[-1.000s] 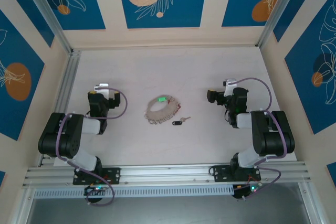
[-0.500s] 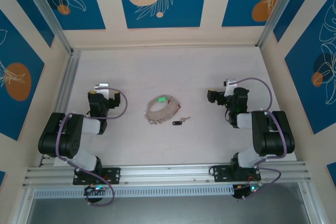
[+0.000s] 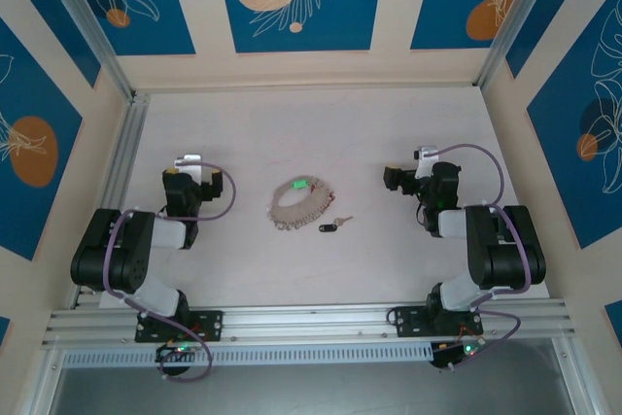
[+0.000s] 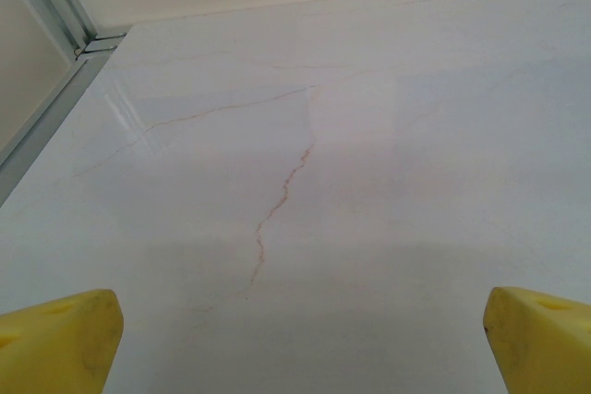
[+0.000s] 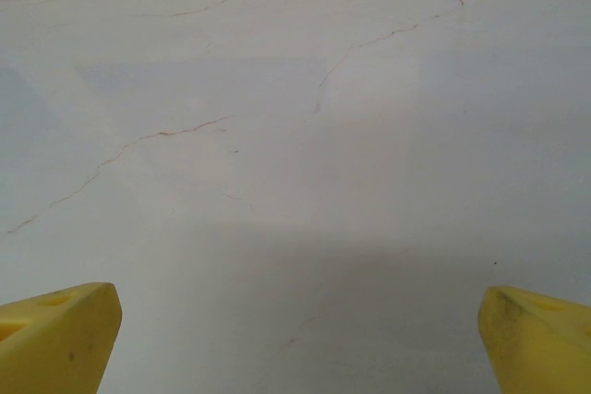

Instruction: Put the keys on the keyring

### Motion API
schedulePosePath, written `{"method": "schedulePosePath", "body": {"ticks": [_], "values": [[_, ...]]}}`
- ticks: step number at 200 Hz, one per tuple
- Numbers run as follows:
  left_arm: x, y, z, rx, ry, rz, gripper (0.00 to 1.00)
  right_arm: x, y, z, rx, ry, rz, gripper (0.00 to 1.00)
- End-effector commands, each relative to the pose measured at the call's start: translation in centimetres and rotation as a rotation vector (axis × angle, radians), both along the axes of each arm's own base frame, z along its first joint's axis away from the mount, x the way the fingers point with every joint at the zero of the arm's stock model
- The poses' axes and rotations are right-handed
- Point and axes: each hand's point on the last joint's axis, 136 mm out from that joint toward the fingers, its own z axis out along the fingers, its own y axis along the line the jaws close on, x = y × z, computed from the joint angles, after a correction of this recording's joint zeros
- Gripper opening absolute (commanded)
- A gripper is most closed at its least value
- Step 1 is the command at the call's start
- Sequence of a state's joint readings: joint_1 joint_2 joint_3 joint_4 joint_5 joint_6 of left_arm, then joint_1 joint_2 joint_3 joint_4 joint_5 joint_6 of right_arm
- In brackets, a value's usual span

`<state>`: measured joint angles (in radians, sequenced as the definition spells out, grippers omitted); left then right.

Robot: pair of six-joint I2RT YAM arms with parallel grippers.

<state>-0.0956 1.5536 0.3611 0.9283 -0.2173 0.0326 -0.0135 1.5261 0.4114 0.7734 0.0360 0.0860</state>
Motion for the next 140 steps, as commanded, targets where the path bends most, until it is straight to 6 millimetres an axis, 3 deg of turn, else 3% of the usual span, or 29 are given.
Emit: {"method": "schedulePosePath", "body": {"ticks": [1,43,76,107,140], "values": [[0.3,-0.4,0.7,-0.005,-0.030,-0.017,1.00,0.7,-0.7,1.3,-0.008,-0.037,-0.064,0.99],[0.0,-0.5,2.7,-0.002,0.032,-0.010,1.00,-0.3,-0.4,5.1,-0.040,-0.031,-0.065,0.99],[-1.4,-1.5,4.9,-0.061,0.079,-0.006,1.00,-2.7,1.2,7.1,0.007,0.074,-0.066,0.99],[-3.1,-6.6,8.5,-0.217,0.126,-0.212,1.00,-6.1,3.7,7.0,0.089,0.224,-0.039,0.99],[-4.8,-12.4,10.6,-0.399,0.302,-0.395,1.00,-9.2,9.1,6.1,0.159,0.351,0.148,0.99]]}}
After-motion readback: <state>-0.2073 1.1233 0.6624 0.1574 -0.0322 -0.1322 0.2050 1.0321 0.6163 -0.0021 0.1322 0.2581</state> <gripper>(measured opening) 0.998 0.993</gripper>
